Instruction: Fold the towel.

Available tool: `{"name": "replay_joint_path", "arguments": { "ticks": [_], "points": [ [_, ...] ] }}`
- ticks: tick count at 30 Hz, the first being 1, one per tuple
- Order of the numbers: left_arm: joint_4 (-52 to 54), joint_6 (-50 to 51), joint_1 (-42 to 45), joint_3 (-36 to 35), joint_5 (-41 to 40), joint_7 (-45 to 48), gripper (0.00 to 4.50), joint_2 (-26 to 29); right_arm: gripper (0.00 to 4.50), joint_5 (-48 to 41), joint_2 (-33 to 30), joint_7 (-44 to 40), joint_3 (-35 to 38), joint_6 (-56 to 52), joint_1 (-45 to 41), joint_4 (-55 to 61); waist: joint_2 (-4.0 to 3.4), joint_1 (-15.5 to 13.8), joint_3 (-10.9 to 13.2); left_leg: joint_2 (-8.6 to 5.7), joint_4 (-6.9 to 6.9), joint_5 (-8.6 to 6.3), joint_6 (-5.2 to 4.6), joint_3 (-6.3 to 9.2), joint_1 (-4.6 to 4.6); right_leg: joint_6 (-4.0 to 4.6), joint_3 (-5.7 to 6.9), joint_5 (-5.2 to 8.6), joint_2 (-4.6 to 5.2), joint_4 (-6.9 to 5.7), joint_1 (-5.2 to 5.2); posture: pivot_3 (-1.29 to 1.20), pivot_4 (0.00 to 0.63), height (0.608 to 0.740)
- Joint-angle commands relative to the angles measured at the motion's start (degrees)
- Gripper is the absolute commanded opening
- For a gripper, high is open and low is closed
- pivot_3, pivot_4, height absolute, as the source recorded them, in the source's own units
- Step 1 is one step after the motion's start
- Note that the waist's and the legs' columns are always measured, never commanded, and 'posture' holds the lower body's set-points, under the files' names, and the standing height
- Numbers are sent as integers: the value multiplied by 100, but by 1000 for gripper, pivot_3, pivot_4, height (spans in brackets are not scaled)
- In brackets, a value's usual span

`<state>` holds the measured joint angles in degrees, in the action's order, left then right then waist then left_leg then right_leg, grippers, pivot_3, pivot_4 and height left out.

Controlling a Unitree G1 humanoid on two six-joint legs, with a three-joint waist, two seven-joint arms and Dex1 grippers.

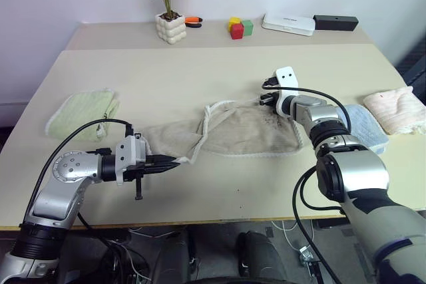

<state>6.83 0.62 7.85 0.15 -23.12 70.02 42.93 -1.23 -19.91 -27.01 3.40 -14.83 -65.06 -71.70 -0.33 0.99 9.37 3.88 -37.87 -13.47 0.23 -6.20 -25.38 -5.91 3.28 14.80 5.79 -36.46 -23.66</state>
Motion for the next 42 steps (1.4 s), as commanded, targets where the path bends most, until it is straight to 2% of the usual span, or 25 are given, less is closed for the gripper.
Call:
{"name": "replay_joint_path", "arguments": {
  "ticks": [1,6,10,15,17,19,22,25,29,31,33,35,38,42],
  "points": [
    [-55,36,91,-331,-235,-137,0,-74,79,-85,-249,-53,170,163,53,239,0,-6,0,0,0,0,0,0,0,0,0,0,0,0,0,0,150,735],
    [-665,373,334,-1133,-797,-554,0,-242,79,-432,-637,-776,338,257,757,1920,-2,-21,2,0,0,0,0,1,-3,-1,0,0,1,1,-2,0,150,735],
    [-1679,431,1274,-1393,-717,-1012,0,-375,79,-602,-820,-755,480,250,1196,3093,-2,-14,2,0,0,1,1,3,-1,-2,2,-1,0,-3,-2,0,150,735],
    [-3986,-306,3071,-1261,-131,-1283,0,-776,79,-451,-628,-338,416,568,711,2397,3,-6,1,-3,-6,4,5,4,0,-2,4,-1,-2,-11,0,0,150,735],
    [-5591,-840,4464,-1205,317,-1875,0,-922,79,-181,-483,116,275,1090,59,1604,9,-3,8,-3,-6,8,12,1,-1,-5,4,1,-2,-9,-2,0,150,735],
    [-6686,-1307,5418,-1164,656,-2287,0,-985,79,-31,-376,449,232,1519,-443,1029,48,1,48,-4,-7,24,35,3,-8,-6,5,1,-4,-17,-11,0,150,735],
    [-7424,-1827,6516,-1234,898,-2593,0,-897,79,-21,-390,715,348,2013,-1058,580,54,15,56,-4,-10,32,49,1,-56,-8,-1,0,-4,-42,-57,0,150,735],
    [-7736,-2272,7015,-1185,1186,-2611,0,-674,79,-100,-525,878,507,2493,-1360,487,54,18,56,-4,-2,32,49,-8,-86,-17,1,5,-2,-45,-92,0,150,735],
    [-7830,-2399,7055,-1410,1052,-1953,0,-460,79,-146,-695,493,533,3322,-1057,881,53,24,57,-4,18,33,52,-15,-83,-24,4,10,-2,-40,-97,0,150,735],
    [-7774,-2414,6792,-1490,936,-1328,0,-413,79,-487,-661,-88,647,3342,-680,1308,53,26,57,-3,10,35,55,-17,-84,-24,3,10,-2,-43,-97,0,150,735],
    [-7661,-2650,6315,-1500,915,-784,0,-356,79,-653,-647,-715,509,3350,145,2179,53,25,55,-2,-7,35,54,-17,-78,-24,2,10,-1,-51,-88,0,150,735],
    [-7506,-2682,5773,-1515,806,1,0,-312,79,-921,-601,-1205,380,2905,1146,3240,53,18,54,-1,-6,35,54,-17,-53,-24,2,10,-1,-53,-64,0,150,735],
    [-7185,-2585,5113,-1555,619,896,0,-300,79,-852,-681,-1246,184,2461,2365,4508,52,-11,57,0,-12,34,54,-16,-54,-23,2,10,-1,-60,-66,0,150,735],
    [-6521,-2162,4350,-1539,345,1739,0,-283,79,-971,-939,-1458,159,1842,3522,5828,52,-21,60,0,-31,35,53,-10,-85,-21,2,9,0,-64,-90,0,150,735]
  ]
}}
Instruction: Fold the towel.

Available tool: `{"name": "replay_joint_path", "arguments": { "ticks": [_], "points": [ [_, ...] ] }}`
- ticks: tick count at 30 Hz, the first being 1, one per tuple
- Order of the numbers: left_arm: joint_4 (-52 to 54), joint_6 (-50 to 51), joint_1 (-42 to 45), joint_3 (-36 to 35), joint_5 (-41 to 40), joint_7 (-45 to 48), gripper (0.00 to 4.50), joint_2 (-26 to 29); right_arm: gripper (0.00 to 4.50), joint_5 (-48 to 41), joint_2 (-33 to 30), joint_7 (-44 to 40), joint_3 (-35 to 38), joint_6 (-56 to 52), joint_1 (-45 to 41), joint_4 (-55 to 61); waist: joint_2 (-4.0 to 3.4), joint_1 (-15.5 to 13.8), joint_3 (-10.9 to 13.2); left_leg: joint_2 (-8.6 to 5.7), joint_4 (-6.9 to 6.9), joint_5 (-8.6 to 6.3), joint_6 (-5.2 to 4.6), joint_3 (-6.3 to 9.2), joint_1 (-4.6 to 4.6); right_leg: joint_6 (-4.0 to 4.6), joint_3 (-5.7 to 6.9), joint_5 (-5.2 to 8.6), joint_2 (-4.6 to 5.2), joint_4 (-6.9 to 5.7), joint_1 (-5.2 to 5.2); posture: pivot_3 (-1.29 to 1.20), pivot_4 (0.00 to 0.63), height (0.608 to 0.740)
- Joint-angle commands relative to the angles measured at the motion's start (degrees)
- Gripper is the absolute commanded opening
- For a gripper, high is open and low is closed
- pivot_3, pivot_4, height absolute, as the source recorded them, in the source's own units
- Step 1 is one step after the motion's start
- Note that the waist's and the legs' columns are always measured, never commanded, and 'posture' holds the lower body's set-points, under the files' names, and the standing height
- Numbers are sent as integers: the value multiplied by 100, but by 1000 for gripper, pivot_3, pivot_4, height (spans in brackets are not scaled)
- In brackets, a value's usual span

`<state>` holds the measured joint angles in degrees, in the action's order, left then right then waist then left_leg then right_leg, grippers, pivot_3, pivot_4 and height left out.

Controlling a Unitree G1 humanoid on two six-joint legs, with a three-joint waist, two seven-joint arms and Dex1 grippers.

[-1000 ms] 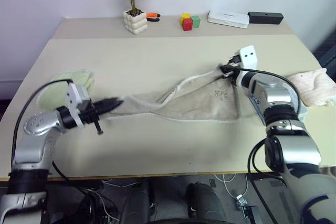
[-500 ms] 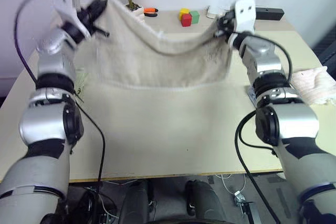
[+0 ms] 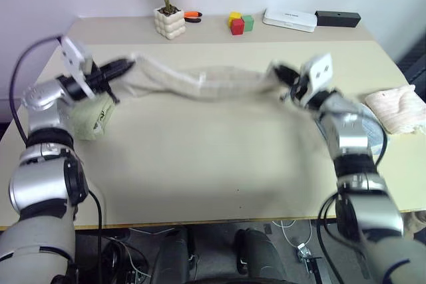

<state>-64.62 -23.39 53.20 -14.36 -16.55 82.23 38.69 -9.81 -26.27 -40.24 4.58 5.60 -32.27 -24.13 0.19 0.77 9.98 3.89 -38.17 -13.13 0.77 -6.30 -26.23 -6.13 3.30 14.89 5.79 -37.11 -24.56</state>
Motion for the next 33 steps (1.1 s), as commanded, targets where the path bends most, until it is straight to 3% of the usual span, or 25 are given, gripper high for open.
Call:
{"name": "replay_joint_path", "arguments": {
  "ticks": [1,9,13,16,20,31,33],
  "points": [
    [827,265,-393,-78,-349,635,0,156,79,-74,-404,-196,49,-232,480,1314,0,-4,-1,0,-1,0,0,1,1,0,0,0,0,0,0,0,150,735],
    [1988,984,-1585,-95,-633,1026,0,525,79,-712,-1232,-1119,311,-838,1782,2500,3,-8,-3,1,-1,-10,-17,8,17,2,0,1,0,-2,12,0,150,735],
    [2342,1126,-2005,-94,-724,1019,0,621,79,-587,-1362,-1307,162,-773,2243,2575,5,-22,-4,1,-1,-21,-36,9,23,3,0,1,1,-1,20,0,150,735],
    [2586,1203,-2197,-95,-770,935,0,559,975,-522,-1325,-1299,87,-731,2290,2559,5,-13,-4,1,-1,-23,-40,8,40,3,0,1,1,-3,32,0,150,735],
    [2875,1266,-2358,-40,-800,840,0,479,2938,-307,-1519,-1410,-15,-732,2347,2577,5,-24,-5,1,-1,-24,-40,9,45,4,0,1,2,-6,36,0,150,735],
    [3137,1323,-2399,-5,-801,737,0,396,2938,148,-2348,-2066,-300,-365,1883,2359,7,-28,-6,0,-1,-24,-41,7,49,4,0,1,2,-6,38,0,150,735],
    [3171,1321,-2414,-1,-802,735,0,398,2435,94,-2370,-2212,-345,-399,1840,2347,7,-25,-6,0,-1,-24,-41,7,49,4,0,1,2,-5,38,0,150,735]
  ]
}}
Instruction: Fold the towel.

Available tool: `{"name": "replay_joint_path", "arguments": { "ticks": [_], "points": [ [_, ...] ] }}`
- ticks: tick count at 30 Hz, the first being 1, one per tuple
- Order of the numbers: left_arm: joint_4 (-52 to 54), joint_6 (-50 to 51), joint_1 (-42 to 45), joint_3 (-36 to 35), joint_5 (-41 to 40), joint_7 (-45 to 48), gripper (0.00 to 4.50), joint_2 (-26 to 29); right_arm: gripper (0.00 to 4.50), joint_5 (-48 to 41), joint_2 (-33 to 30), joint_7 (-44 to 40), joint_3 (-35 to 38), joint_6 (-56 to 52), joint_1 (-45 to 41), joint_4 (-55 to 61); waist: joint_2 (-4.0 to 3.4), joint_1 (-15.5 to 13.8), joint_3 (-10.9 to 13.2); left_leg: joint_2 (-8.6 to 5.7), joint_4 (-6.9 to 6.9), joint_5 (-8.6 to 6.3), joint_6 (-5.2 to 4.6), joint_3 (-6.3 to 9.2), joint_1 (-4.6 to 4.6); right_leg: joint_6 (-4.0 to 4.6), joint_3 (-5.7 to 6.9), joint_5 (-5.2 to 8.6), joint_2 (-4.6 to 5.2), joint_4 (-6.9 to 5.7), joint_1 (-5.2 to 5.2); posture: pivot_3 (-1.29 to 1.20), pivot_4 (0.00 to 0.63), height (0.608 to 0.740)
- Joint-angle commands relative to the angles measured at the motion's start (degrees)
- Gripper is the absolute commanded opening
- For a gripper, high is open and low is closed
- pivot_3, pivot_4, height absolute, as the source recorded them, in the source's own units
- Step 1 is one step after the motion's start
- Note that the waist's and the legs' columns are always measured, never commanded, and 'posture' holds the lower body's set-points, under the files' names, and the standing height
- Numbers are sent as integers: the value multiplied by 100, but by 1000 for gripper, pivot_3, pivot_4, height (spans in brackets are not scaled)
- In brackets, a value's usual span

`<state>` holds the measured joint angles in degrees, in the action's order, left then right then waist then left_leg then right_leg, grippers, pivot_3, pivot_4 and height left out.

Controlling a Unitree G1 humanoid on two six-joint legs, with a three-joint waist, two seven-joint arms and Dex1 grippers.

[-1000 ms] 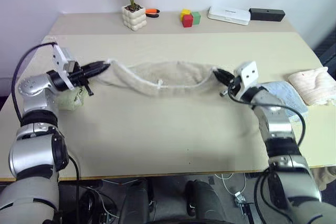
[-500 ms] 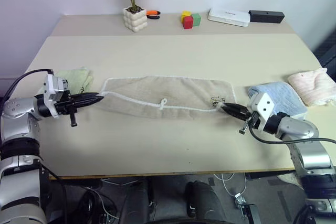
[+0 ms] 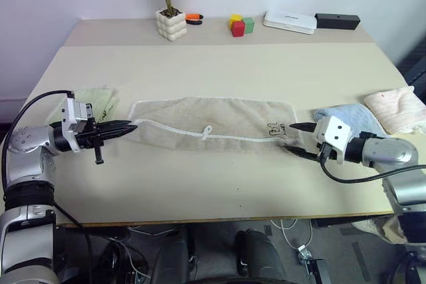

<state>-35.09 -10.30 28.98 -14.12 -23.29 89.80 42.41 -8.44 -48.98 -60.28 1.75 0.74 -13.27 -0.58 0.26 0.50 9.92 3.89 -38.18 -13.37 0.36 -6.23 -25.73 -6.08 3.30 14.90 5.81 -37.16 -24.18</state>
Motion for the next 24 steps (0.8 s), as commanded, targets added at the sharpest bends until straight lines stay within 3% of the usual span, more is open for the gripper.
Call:
{"name": "replay_joint_path", "arguments": {
  "ticks": [1,5,12,15,20,24],
  "points": [
    [246,21,-8,-24,-131,-23,0,28,1984,-78,-129,-320,-92,66,-71,3,0,2,0,0,0,0,0,0,0,0,0,0,0,0,0,0,150,735],
    [348,70,-67,-24,-142,-27,0,38,67,-33,-209,-583,-189,168,-121,-28,0,1,0,0,-1,0,0,-1,0,0,0,0,0,0,0,0,150,735],
    [266,-10,-53,-12,0,-82,0,165,67,94,-447,-896,-255,461,-361,-388,0,-6,0,0,0,0,0,-2,2,0,0,0,0,0,0,0,150,735],
    [-247,-301,433,138,301,-343,0,84,67,319,-172,-495,-293,683,-1101,-1126,1,6,1,0,-1,0,0,-3,8,1,0,-1,0,-1,5,0,150,735],
    [-2298,-1376,2187,358,1213,-2012,0,-169,67,1158,704,786,-592,1529,-3158,-3257,7,15,6,-1,0,6,6,2,25,8,1,-6,-1,-5,17,0,150,735],
    [-3400,-1801,3610,409,1769,-3801,0,-137,67,2289,1037,3107,-860,2298,-4866,-5058,10,26,13,-2,6,26,39,-14,-10,4,-3,-4,1,2,-19,0,150,735]
  ]
}}
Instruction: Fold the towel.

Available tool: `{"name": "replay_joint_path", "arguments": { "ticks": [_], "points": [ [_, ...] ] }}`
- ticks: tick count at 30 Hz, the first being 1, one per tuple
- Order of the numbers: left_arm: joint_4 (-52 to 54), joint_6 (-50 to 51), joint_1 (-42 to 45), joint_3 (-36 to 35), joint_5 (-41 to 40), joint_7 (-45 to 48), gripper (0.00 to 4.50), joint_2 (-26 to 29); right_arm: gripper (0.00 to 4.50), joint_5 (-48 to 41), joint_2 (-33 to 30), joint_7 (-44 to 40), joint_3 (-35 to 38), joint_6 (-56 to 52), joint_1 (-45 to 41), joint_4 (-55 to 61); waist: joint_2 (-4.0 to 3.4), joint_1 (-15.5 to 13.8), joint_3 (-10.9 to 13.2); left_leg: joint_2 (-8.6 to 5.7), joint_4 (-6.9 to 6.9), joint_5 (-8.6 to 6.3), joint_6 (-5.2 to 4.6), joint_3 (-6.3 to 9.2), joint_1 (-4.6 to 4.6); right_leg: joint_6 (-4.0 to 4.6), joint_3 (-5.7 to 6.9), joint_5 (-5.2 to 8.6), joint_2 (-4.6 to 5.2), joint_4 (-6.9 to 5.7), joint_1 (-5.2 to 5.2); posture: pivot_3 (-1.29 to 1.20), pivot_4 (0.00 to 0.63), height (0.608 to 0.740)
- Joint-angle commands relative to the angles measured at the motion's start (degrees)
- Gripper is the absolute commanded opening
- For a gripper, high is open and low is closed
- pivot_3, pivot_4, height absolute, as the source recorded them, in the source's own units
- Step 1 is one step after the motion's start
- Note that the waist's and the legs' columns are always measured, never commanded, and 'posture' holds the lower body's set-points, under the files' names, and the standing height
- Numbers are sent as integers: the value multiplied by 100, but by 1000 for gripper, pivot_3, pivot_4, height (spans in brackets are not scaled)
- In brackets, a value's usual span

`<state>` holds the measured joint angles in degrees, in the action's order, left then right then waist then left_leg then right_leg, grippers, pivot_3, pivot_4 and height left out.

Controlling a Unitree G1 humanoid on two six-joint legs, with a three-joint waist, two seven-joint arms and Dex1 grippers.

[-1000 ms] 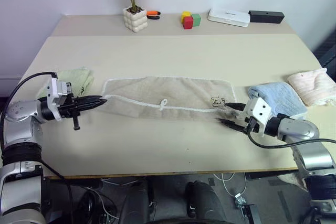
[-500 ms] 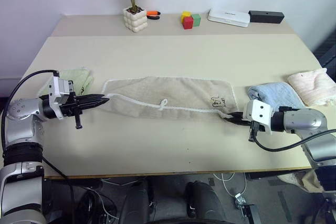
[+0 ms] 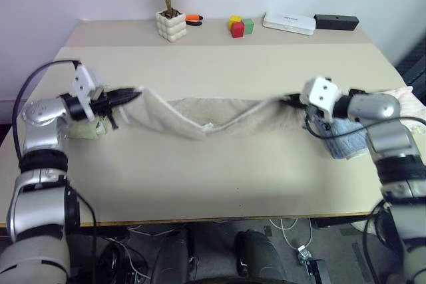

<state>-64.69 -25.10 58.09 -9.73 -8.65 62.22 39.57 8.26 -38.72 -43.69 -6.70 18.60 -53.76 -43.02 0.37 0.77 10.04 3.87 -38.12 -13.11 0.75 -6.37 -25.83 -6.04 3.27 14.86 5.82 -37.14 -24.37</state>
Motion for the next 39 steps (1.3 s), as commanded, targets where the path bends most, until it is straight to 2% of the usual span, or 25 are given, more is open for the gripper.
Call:
{"name": "replay_joint_path", "arguments": {
  "ticks": [1,3,6,8,12,14,20,30,36,39],
  "points": [
    [-562,-537,954,24,493,-1409,0,234,67,681,29,1822,27,563,-1109,-1093,-2,0,2,0,-2,1,2,0,-18,0,0,0,0,-1,-16,0,150,735],
    [-723,-706,1376,-71,543,-1641,0,381,67,662,-3,2312,160,772,-1461,-1411,-1,6,2,0,2,2,3,-1,-52,-2,1,0,1,-3,-42,0,150,735],
    [-817,-852,1690,-194,460,-1306,0,555,67,470,-137,2471,363,1179,-1508,-1468,-1,11,1,-1,14,2,3,-8,-56,-5,3,2,1,8,-44,0,150,735],
    [-808,-1101,1649,-203,417,-898,0,624,67,102,-133,2010,526,1338,-1267,-1298,-2,12,1,-1,17,1,3,-15,-53,-8,3,3,2,11,-44,0,150,735],
    [-728,-1099,1227,-390,12,564,0,628,67,-725,-191,711,599,1506,-31,-137,0,-8,0,0,7,1,2,-16,-16,-9,5,4,2,17,-5,0,150,735],
    [-628,-1223,855,-446,-158,1325,0,617,67,-1381,-228,-30,644,951,810,911,-1,-5,0,0,7,0,1,-16,12,-9,3,4,3,14,17,0,150,735],
    [-309,-1146,-314,-445,-580,2904,0,748,67,-1743,-680,-842,672,106,2785,2927,-6,5,2,4,0,0,1,-16,14,-7,-1,4,3,-5,9,0,150,735],
    [1337,-427,-2415,99,-1861,3028,0,1265,67,-3069,-1881,-2245,1477,-1378,4692,4726,5,-33,-4,6,-4,-27,-43,-7,33,-2,-2,3,7,-9,30,0,150,735],
    [2111,134,-3414,-139,-2450,3028,0,1470,67,-3504,-2071,-2583,2009,-2053,5470,5219,5,-19,-6,6,-4,-31,-47,-3,46,0,2,4,8,-2,45,0,150,735],
    [2211,270,-3553,-332,-2505,3028,0,1379,67,-3327,-1951,-2495,2003,-2006,5480,5221,7,-19,-6,7,-3,-31,-47,-3,46,0,2,4,8,-3,43,0,150,735]
  ]
}}
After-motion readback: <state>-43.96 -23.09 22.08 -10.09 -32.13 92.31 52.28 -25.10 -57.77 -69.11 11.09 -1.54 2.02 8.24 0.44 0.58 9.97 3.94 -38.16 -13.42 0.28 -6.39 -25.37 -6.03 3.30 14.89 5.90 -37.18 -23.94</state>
